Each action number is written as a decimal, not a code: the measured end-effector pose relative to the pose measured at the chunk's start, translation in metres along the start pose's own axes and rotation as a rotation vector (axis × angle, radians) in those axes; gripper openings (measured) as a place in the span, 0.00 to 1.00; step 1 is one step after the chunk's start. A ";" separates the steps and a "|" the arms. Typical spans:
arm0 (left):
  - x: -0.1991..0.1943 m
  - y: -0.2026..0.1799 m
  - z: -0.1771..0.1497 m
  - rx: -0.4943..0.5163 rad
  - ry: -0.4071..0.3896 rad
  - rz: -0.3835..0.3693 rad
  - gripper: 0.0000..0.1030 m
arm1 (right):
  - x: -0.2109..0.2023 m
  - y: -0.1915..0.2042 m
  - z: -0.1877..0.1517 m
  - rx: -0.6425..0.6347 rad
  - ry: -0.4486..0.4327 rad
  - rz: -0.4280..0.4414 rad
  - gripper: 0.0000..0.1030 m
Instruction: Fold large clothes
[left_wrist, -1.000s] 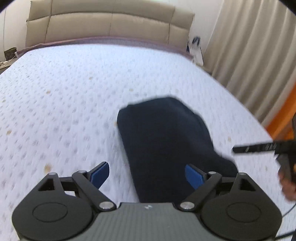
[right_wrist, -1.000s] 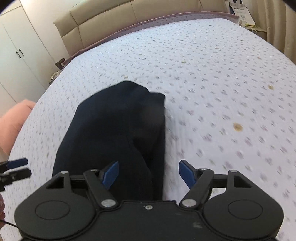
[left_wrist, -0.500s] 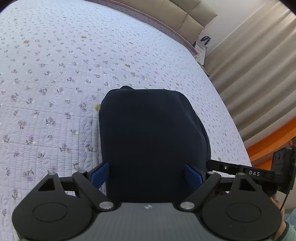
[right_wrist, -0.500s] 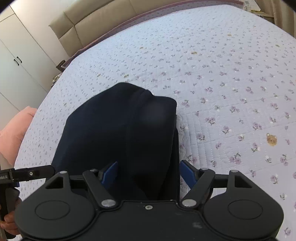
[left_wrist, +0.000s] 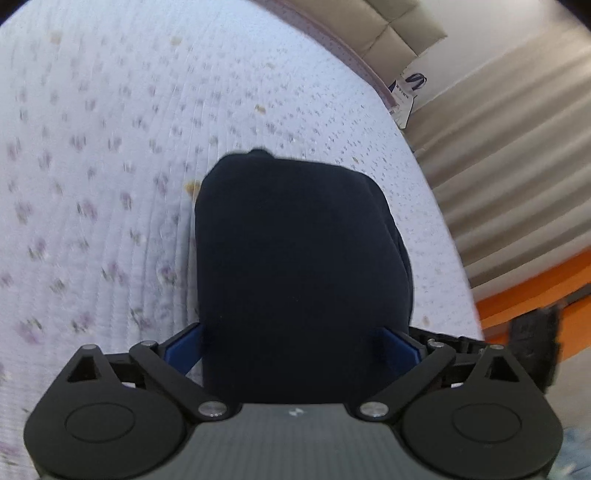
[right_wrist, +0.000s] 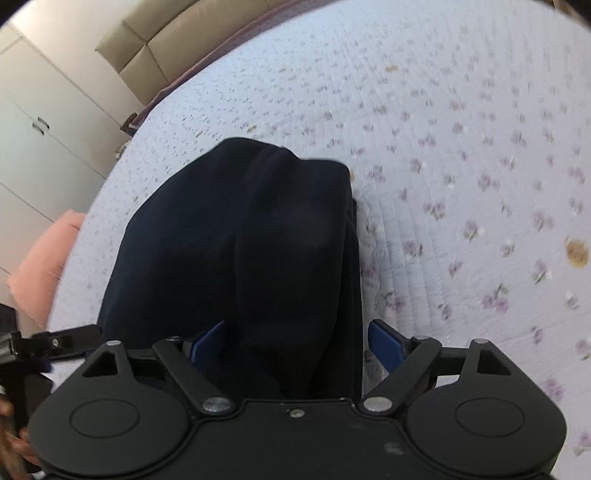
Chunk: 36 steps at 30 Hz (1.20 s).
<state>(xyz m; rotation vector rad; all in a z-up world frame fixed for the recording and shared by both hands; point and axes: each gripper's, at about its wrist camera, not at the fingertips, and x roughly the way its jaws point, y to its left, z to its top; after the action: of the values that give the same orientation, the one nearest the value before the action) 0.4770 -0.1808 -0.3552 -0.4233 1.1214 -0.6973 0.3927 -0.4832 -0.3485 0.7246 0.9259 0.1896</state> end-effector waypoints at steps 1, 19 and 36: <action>0.003 0.009 0.000 -0.041 0.012 -0.033 0.99 | 0.005 -0.007 0.000 0.033 0.022 0.037 0.98; -0.015 0.015 -0.031 -0.160 -0.115 -0.190 0.65 | -0.013 0.020 -0.016 0.063 0.003 0.273 0.54; -0.222 0.045 -0.171 -0.123 -0.119 -0.187 0.65 | -0.076 0.171 -0.198 -0.025 0.090 0.224 0.53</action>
<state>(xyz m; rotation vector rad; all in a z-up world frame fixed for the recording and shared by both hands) 0.2750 0.0110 -0.3018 -0.6727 1.0229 -0.7585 0.2174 -0.2923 -0.2643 0.8014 0.9253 0.4343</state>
